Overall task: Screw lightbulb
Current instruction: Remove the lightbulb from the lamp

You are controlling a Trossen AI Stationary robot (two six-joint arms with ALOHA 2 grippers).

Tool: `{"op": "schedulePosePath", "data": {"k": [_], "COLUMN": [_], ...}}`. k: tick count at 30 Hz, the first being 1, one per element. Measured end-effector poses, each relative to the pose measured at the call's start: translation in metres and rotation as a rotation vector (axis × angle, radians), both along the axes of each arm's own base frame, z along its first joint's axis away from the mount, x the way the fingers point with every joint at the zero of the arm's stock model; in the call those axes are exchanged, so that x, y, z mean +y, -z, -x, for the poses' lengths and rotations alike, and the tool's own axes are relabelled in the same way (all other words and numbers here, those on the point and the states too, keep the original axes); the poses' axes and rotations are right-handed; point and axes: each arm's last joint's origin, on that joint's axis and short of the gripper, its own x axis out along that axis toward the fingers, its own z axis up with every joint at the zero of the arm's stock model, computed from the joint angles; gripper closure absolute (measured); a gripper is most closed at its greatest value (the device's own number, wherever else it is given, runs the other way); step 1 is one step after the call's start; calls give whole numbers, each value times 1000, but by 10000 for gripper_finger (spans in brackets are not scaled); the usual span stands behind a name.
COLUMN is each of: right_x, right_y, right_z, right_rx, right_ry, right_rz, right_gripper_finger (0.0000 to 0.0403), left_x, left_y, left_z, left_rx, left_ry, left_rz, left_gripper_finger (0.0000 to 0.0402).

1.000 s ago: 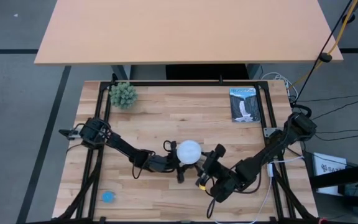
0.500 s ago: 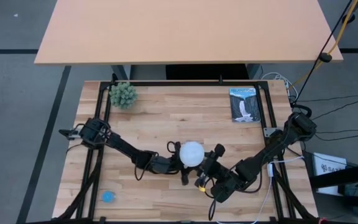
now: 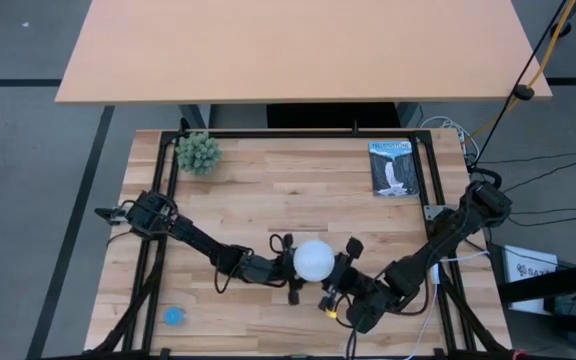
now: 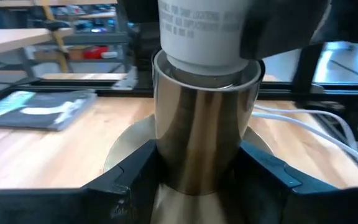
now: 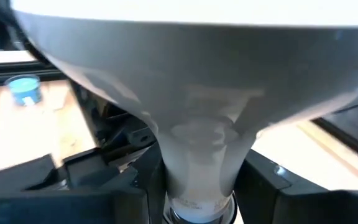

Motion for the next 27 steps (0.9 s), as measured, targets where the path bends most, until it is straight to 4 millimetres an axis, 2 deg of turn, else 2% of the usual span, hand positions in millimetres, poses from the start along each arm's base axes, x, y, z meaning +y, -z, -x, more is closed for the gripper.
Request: {"op": "schedulePosePath", "data": {"k": [15,27], "right_x": [12,18], "right_y": [-3,-14], "right_z": [2,11], "right_rx": [26,64], "right_ry": [-150,-307], "right_rz": [-112,-214], "right_gripper_finger": [266,266], "left_x": [-6,3], "left_y": [2,1], "left_z": [0,-4], "left_rx": [25,36], "left_ry": [286,587], "left_rz": [37,88], "left_gripper_finger": [212,212]}}
